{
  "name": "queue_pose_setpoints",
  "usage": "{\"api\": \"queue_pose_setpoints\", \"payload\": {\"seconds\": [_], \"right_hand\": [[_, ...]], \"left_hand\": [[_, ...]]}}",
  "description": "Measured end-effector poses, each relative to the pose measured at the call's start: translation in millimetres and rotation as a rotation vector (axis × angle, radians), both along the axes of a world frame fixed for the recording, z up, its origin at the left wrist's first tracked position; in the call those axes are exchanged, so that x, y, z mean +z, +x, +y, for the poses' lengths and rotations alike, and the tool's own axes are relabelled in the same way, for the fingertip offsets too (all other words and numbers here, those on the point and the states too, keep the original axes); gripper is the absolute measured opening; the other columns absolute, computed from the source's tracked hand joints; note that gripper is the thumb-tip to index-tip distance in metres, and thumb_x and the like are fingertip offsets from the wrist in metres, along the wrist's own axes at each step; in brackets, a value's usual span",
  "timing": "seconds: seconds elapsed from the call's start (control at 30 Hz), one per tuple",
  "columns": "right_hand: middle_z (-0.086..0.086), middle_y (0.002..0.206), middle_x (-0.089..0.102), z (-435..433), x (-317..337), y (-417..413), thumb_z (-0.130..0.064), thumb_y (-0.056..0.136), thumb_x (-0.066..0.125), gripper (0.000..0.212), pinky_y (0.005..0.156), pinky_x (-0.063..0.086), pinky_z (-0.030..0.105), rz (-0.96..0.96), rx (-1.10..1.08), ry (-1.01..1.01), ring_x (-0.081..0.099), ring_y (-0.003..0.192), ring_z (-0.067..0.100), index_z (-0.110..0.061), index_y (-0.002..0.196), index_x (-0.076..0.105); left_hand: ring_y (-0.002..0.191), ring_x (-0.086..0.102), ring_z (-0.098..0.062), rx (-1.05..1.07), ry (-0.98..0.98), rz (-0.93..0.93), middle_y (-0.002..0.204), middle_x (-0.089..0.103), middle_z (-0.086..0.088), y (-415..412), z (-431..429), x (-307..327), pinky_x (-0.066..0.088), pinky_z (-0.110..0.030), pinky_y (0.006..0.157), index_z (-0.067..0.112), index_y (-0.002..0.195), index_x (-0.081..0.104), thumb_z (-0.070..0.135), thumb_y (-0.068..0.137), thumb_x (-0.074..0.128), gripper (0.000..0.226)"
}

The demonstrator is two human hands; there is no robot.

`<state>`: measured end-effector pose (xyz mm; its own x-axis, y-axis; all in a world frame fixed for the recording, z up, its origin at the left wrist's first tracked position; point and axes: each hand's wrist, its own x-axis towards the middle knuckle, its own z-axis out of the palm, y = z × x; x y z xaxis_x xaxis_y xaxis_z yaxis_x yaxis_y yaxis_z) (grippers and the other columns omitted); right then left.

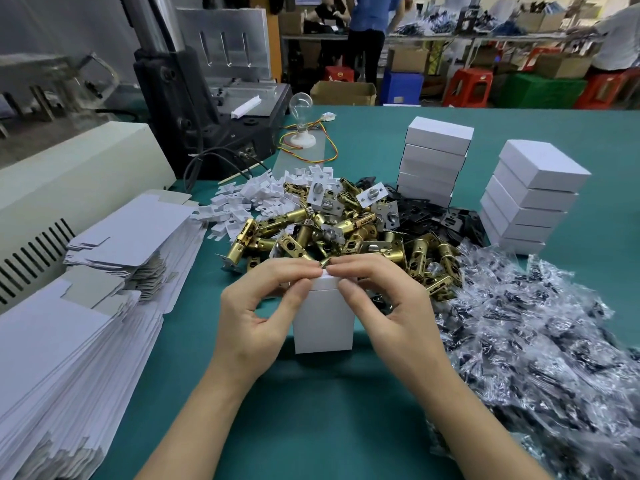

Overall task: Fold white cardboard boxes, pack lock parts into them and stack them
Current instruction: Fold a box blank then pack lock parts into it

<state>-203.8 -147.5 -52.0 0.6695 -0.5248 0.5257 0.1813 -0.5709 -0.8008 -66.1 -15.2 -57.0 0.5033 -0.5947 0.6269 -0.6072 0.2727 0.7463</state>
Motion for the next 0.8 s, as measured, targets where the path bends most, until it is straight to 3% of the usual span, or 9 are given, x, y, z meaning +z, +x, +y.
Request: {"api": "queue_pose_setpoints", "payload": {"seconds": [0.23, 0.47, 0.63, 0.73, 0.8], "right_hand": [[-0.005, 0.123, 0.071, -4.3, -2.4, -3.3, -0.021, 0.093, 0.072, 0.022, 0.099, 0.054, 0.031, 0.0, -0.025, -0.131, 0.064, 0.122, 0.006, -0.018, 0.113, 0.078], [0.0, 0.123, 0.071, -3.9, -6.0, -3.0, -0.018, 0.094, 0.07, 0.019, 0.095, 0.056, 0.034, -0.006, -0.052, -0.192, 0.065, 0.119, 0.01, -0.014, 0.109, 0.08], [-0.001, 0.122, 0.07, -2.9, -5.7, -1.7, -0.019, 0.095, 0.068, 0.019, 0.093, 0.056, 0.032, -0.004, -0.064, -0.184, 0.065, 0.117, 0.01, -0.015, 0.109, 0.079], [-0.004, 0.129, 0.067, 2.0, -5.4, -1.8, -0.022, 0.096, 0.069, 0.021, 0.095, 0.056, 0.035, 0.026, -0.107, -0.176, 0.062, 0.122, 0.01, -0.018, 0.115, 0.077], [-0.006, 0.139, 0.058, 8.7, -4.4, -3.3, -0.033, 0.095, 0.07, 0.036, 0.105, 0.05, 0.033, 0.076, -0.167, -0.229, 0.054, 0.132, 0.009, -0.022, 0.13, 0.069]], "left_hand": [[0.117, 0.071, -0.014, -0.018, 0.005, -0.094, 0.122, 0.075, 0.001, 6.8, 3.9, -3.6, 0.056, -0.02, 0.091, 0.019, 0.112, 0.078, 0.015, 0.095, 0.075, 0.018], [0.117, 0.072, -0.019, -0.1, 0.075, 0.048, 0.122, 0.077, 0.006, 12.2, 5.3, -5.3, 0.06, -0.03, 0.09, 0.022, 0.107, 0.081, 0.027, 0.094, 0.072, 0.017], [0.102, 0.075, -0.005, -0.144, 0.165, 0.233, 0.109, 0.08, 0.013, 10.2, 8.5, -1.0, 0.055, -0.014, 0.086, 0.042, 0.108, 0.08, 0.04, 0.086, 0.079, 0.022], [0.102, 0.074, -0.004, -0.124, 0.136, 0.265, 0.106, 0.08, 0.011, 7.8, 5.8, -0.9, 0.054, -0.013, 0.085, 0.039, 0.105, 0.081, 0.032, 0.087, 0.076, 0.02], [0.099, 0.075, -0.005, -0.084, 0.106, 0.305, 0.103, 0.081, 0.008, 7.8, 2.9, -1.8, 0.056, -0.015, 0.082, 0.037, 0.104, 0.082, 0.026, 0.088, 0.076, 0.02]]}}
